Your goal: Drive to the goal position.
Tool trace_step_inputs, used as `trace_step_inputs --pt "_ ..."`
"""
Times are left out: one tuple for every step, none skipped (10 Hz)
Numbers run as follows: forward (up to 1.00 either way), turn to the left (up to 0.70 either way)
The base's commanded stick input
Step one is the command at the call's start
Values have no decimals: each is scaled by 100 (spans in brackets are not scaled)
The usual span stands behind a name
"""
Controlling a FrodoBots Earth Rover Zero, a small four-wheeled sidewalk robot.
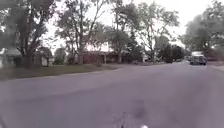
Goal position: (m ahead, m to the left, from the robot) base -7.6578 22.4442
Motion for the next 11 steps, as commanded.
trace_step_inputs --pt "93 35" --pt "86 27" --pt "85 24" --pt "82 22" --pt "82 22" --pt "83 22" --pt "83 22" --pt "84 22" --pt "84 22" --pt "84 22" --pt "86 23"
